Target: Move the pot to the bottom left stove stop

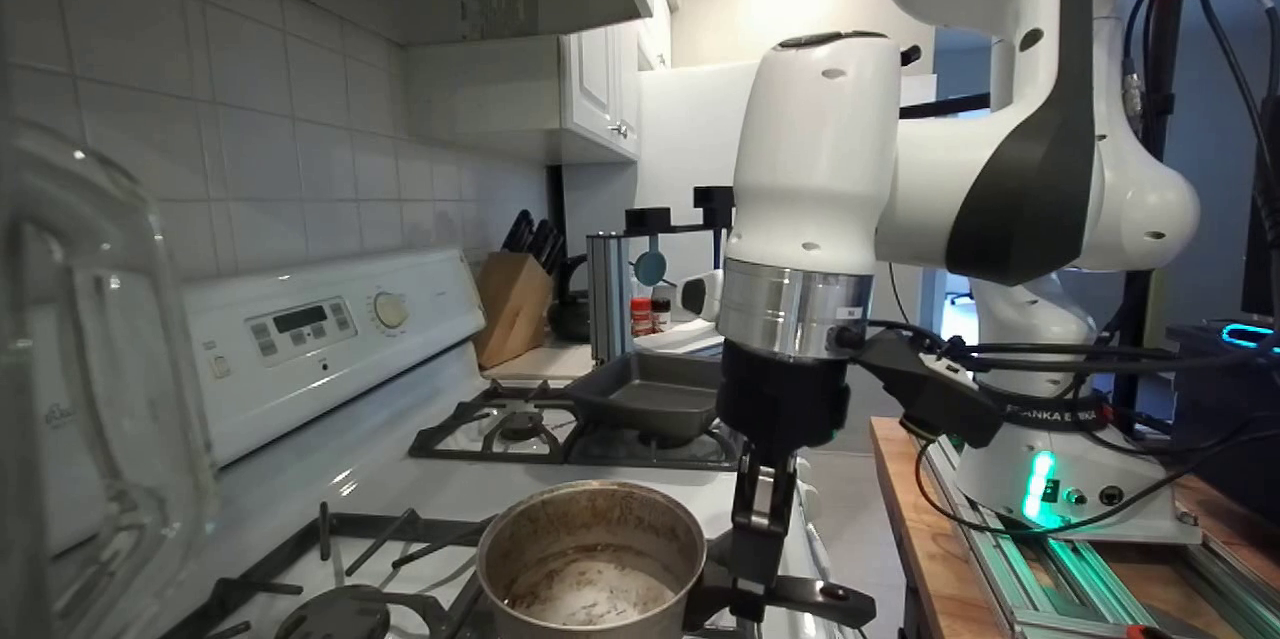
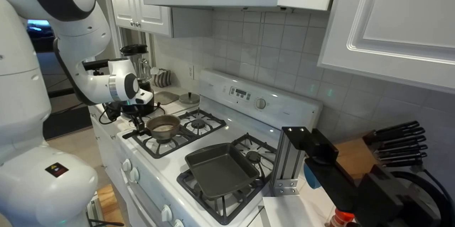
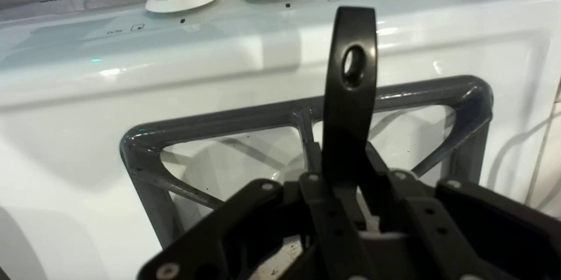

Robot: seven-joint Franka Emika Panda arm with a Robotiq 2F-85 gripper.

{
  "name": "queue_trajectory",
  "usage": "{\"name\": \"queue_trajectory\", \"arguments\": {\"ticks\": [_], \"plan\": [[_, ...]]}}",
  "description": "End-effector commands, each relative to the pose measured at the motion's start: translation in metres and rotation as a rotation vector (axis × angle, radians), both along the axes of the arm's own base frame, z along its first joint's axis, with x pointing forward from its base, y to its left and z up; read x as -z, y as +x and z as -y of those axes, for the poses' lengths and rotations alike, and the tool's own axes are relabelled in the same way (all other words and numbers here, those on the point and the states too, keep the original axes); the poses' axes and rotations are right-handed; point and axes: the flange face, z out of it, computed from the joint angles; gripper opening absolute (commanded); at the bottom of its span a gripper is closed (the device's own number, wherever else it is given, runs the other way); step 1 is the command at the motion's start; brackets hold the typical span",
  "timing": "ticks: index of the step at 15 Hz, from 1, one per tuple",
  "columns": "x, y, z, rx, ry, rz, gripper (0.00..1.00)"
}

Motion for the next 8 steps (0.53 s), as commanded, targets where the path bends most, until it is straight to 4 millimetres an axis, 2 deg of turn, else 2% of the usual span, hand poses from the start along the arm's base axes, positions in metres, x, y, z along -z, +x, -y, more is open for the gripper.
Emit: {"name": "queue_trajectory", "arguments": {"ticks": [1, 8], "plan": [[-0.0037, -0.0092, 0.0077, 0.021, -0.008, -0.001, 0.06], [-0.0072, -0.0128, 0.0040, -0.010, -0.005, 0.006, 0.06]]}}
